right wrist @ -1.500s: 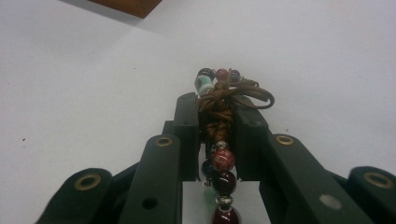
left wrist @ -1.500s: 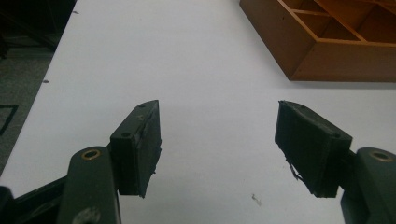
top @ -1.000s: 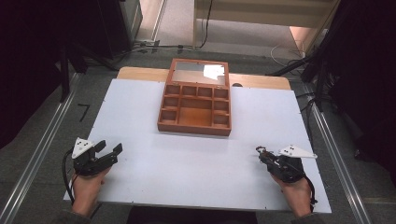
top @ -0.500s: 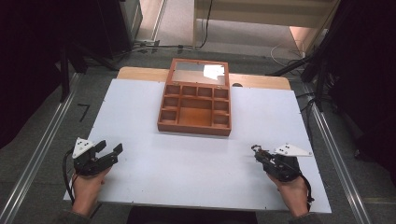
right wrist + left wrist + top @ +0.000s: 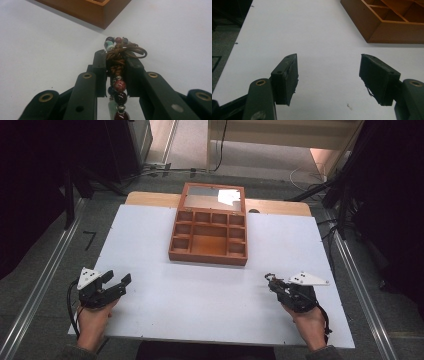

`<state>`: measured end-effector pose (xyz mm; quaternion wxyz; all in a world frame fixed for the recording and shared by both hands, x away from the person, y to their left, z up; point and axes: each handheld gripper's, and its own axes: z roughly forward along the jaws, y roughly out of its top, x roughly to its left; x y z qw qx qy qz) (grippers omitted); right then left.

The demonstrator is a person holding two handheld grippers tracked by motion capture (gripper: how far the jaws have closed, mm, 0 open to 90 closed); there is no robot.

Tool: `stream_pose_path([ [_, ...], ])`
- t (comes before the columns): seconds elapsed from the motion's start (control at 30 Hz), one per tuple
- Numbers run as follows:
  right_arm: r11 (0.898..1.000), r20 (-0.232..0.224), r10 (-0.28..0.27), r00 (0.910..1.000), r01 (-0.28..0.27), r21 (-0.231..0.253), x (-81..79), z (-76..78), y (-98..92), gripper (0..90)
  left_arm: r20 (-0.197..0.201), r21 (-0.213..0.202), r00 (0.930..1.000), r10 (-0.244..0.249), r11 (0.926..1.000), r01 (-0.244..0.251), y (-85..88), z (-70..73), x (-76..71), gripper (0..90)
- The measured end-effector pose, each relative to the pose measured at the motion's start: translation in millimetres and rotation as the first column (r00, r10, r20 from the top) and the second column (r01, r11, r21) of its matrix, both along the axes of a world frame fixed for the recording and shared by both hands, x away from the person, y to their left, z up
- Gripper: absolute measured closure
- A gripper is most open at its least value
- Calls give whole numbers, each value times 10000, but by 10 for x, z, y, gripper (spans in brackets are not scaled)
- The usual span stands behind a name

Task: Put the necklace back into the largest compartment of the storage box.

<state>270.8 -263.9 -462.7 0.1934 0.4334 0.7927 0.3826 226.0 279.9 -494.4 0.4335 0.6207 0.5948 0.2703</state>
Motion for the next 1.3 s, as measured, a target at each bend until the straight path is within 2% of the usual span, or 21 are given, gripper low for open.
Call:
stream_pose_path([
  [1.3, 9972, 192, 742, 9971, -743, 85, 98, 82, 321, 714, -1, 14, 10000, -23, 10000, 23, 0, 0, -2, 314],
])
